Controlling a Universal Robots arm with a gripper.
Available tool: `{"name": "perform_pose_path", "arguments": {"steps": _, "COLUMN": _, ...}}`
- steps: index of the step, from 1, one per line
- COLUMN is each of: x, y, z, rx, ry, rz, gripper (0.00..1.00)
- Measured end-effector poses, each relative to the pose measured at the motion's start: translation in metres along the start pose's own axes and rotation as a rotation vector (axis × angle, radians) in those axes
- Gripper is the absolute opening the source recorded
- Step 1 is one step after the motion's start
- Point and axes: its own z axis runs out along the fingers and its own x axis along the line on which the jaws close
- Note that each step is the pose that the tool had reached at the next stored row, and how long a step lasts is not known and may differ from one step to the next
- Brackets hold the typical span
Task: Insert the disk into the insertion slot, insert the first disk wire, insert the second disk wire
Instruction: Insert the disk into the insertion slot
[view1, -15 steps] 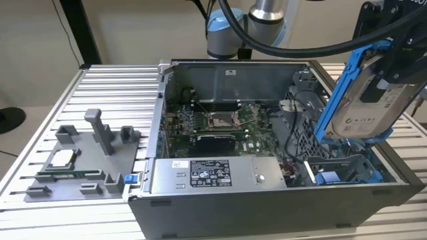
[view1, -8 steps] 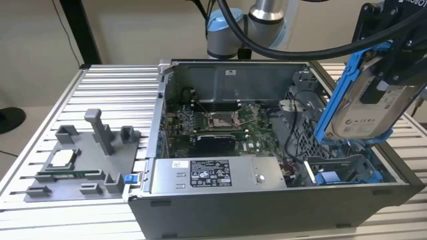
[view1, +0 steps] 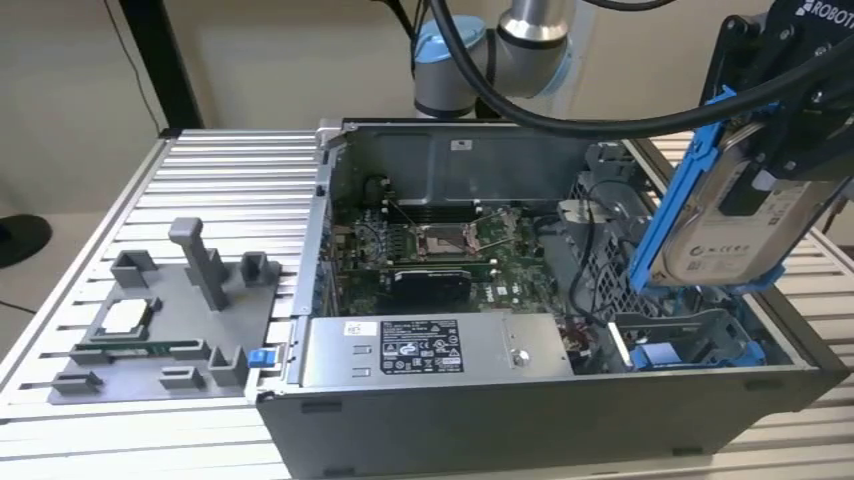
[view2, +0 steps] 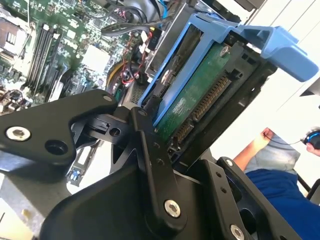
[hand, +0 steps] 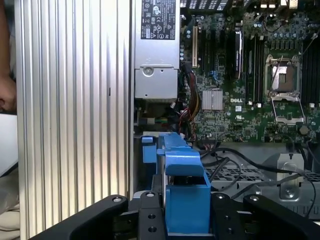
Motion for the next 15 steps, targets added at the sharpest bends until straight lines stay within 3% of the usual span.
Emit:
{"name": "perform_pose_path", "arguments": {"steps": 4, "x": 0.0016, "y": -0.0009, "z": 0.003, "rx": -0.0024, "ry": 0.0002, "rz": 0.0, "gripper": 0.0}}
{"name": "perform_pose_path", "arguments": {"steps": 10, "x": 0.0032, "y": -0.0039, "z": 0.0071, "rx": -0.016, "ry": 0.0003, "rz": 0.0, "gripper": 0.0}}
{"name": "perform_pose_path", "arguments": {"steps": 15, "x": 0.0033, "y": -0.0045, "z": 0.008, "rx": -0.0174, "ry": 0.0003, "rz": 0.0, "gripper": 0.0}}
